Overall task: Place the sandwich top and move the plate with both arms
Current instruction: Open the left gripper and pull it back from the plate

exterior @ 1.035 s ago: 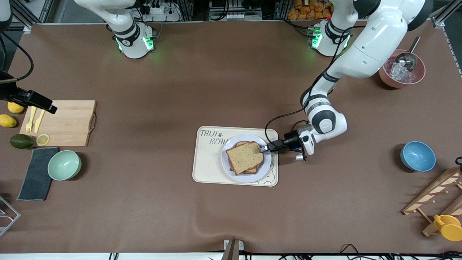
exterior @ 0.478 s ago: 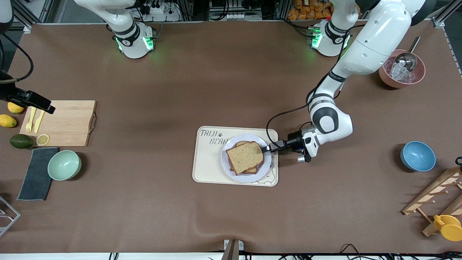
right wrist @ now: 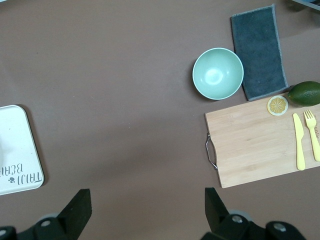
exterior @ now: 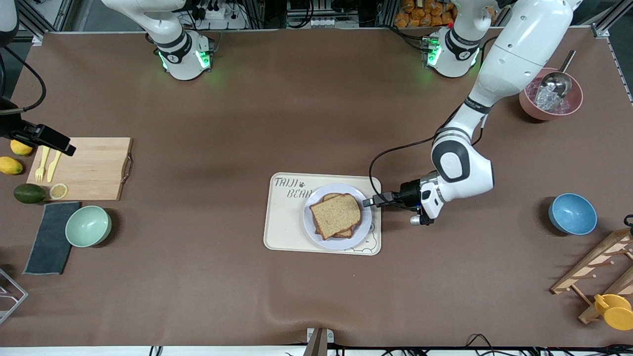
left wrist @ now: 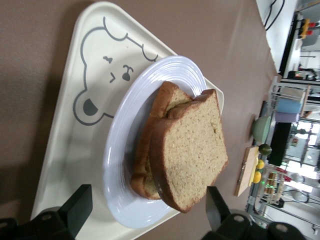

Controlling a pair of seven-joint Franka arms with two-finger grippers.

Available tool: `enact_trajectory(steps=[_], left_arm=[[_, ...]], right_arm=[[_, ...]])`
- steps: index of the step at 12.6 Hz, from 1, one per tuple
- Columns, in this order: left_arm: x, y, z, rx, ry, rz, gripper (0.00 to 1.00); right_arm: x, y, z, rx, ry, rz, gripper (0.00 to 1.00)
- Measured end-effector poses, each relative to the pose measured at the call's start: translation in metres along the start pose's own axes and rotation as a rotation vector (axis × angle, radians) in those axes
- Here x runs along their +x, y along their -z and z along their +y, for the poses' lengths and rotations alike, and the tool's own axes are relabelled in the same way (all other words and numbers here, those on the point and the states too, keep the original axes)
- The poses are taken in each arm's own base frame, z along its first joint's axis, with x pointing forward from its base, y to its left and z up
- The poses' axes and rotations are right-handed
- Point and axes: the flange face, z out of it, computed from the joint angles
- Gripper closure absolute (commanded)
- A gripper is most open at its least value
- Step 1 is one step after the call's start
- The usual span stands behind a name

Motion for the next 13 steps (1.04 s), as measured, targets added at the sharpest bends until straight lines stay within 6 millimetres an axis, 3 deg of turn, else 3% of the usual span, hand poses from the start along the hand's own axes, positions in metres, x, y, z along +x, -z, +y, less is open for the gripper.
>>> enact_trajectory(steps=[7, 10, 13], left_arm=[[0.038, 0.046, 0.038, 0.259, -0.069, -0.027, 0.00], [0.065, 0.089, 0.055, 0.358, -0.084, -0.071, 0.00], [0.078, 0.126, 0.087, 0.464, -0.105, -0.084, 0.00]], right_arm=[[0.000, -0.001, 0.000, -0.001, 0.000, -0.005, 0.00], [-0.001, -0.001, 0.000, -0.001, 0.000, -0.007, 0.00], [-0.001, -0.001, 0.000, -0.002, 0.000, -0.011, 0.00]])
